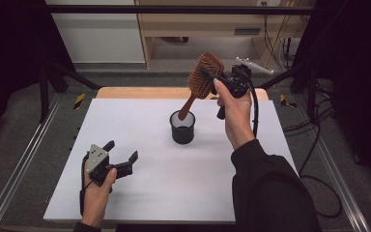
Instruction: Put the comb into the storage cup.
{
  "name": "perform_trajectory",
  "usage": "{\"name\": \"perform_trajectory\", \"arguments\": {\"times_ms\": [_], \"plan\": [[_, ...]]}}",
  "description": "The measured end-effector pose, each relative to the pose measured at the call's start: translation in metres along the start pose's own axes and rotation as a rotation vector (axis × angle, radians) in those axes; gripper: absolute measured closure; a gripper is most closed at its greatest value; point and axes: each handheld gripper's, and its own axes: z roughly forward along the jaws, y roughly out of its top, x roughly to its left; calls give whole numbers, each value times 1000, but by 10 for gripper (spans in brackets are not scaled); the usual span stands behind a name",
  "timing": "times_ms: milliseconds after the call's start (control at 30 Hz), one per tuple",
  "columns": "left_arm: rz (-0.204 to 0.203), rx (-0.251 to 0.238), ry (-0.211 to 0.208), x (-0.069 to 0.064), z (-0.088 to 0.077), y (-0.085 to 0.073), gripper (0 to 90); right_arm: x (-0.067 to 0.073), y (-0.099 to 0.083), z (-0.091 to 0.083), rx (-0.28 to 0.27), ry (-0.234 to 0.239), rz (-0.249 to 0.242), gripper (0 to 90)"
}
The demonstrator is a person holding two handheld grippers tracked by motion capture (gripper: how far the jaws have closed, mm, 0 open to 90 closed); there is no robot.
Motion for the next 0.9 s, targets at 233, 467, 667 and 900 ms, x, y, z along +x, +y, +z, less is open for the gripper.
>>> {"name": "perform_trajectory", "arguments": {"times_ms": [233, 467, 667, 900], "plan": [[0, -1, -2, 0, 0, 0, 50, -2, -1, 0, 8, -7, -11, 518], [2, 0, -3, 0, 0, 0, 50, -1, -4, 2, 24, -19, -35, 517], [2, 0, -4, 0, 0, 0, 50, -4, -7, 4, 34, -25, -35, 517], [3, 0, -7, 0, 0, 0, 50, -4, -14, 8, 56, -25, -44, 516]]}}
